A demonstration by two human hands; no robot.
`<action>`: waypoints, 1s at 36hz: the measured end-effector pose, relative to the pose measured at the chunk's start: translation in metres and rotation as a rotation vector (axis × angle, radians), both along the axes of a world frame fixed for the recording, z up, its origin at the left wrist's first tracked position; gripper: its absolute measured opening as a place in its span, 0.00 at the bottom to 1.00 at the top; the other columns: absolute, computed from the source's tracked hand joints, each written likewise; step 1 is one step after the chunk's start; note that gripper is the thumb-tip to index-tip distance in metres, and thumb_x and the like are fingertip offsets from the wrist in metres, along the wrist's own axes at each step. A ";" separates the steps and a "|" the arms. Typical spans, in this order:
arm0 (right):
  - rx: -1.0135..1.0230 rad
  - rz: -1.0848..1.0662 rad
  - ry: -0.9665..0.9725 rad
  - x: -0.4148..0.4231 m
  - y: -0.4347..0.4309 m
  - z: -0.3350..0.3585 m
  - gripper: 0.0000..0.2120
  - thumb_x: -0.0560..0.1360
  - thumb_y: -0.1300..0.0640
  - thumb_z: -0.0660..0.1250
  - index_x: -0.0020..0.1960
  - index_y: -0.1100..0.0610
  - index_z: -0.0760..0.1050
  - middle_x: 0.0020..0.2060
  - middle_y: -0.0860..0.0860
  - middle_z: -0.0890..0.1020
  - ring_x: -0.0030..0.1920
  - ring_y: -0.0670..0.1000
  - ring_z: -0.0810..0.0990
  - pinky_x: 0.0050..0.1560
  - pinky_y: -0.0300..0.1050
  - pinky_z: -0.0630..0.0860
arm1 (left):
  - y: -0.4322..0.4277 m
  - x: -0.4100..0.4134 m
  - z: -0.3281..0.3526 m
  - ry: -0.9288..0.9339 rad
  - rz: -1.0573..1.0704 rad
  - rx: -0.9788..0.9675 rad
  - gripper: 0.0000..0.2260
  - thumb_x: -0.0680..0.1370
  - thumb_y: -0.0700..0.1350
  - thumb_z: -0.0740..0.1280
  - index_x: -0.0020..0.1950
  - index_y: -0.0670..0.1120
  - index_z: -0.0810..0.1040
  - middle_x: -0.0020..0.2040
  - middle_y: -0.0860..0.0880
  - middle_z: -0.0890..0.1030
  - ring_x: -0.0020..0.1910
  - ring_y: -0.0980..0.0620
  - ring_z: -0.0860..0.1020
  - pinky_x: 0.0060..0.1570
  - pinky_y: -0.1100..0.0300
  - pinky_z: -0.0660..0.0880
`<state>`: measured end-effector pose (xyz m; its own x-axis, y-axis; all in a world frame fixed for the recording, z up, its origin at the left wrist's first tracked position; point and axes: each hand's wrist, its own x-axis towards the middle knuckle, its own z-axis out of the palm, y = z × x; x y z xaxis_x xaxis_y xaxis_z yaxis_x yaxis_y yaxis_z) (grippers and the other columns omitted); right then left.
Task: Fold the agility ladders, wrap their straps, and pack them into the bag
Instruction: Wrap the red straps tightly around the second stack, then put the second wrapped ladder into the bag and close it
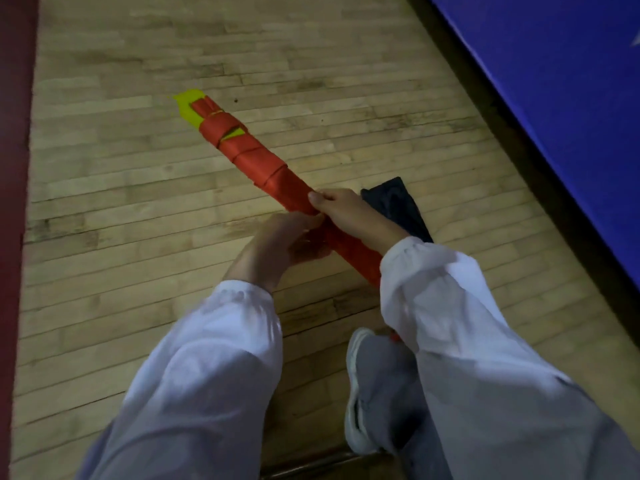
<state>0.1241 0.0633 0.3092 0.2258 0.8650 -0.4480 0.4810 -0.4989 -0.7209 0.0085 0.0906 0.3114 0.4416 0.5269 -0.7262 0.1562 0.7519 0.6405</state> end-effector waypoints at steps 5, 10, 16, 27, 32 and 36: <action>-0.028 -0.136 0.076 0.040 -0.040 -0.002 0.17 0.84 0.52 0.55 0.65 0.59 0.75 0.53 0.53 0.80 0.54 0.53 0.79 0.58 0.47 0.73 | -0.028 0.050 -0.013 0.128 -0.173 0.133 0.02 0.78 0.38 0.66 0.48 0.41 0.74 0.39 0.44 0.79 0.35 0.49 0.78 0.37 0.56 0.77; -0.068 -0.313 -0.005 0.086 -0.105 -0.016 0.16 0.84 0.56 0.52 0.44 0.58 0.74 0.41 0.53 0.77 0.43 0.52 0.76 0.45 0.44 0.68 | -0.080 0.116 -0.035 0.175 -0.284 0.086 0.05 0.77 0.39 0.67 0.42 0.43 0.73 0.37 0.45 0.76 0.32 0.52 0.74 0.28 0.62 0.72; -0.189 -0.409 0.127 0.125 -0.178 -0.004 0.24 0.79 0.39 0.58 0.46 0.59 0.79 0.39 0.54 0.83 0.39 0.51 0.82 0.44 0.41 0.75 | -0.140 0.155 -0.046 0.043 -0.309 -0.052 0.06 0.74 0.39 0.70 0.48 0.40 0.74 0.35 0.45 0.77 0.27 0.52 0.77 0.23 0.66 0.73; -0.129 -0.475 0.162 0.179 -0.293 -0.013 0.14 0.75 0.51 0.71 0.37 0.58 0.74 0.28 0.49 0.77 0.26 0.41 0.75 0.27 0.29 0.70 | -0.212 0.188 -0.024 -0.018 -0.629 -0.053 0.13 0.79 0.30 0.52 0.49 0.36 0.76 0.43 0.42 0.81 0.43 0.45 0.81 0.47 0.54 0.79; -0.163 -0.574 0.258 0.188 -0.332 -0.056 0.08 0.73 0.54 0.73 0.39 0.56 0.77 0.29 0.48 0.79 0.32 0.44 0.78 0.31 0.31 0.71 | -0.233 0.210 -0.061 0.054 -0.817 -0.082 0.10 0.80 0.35 0.54 0.46 0.40 0.74 0.45 0.42 0.81 0.45 0.44 0.80 0.52 0.51 0.76; -0.232 -0.673 0.263 0.194 -0.356 -0.099 0.17 0.72 0.54 0.74 0.57 0.60 0.78 0.44 0.55 0.81 0.42 0.51 0.80 0.43 0.41 0.75 | -0.240 0.226 -0.121 0.268 -1.097 0.115 0.10 0.80 0.37 0.58 0.39 0.43 0.72 0.42 0.43 0.76 0.40 0.45 0.75 0.43 0.55 0.74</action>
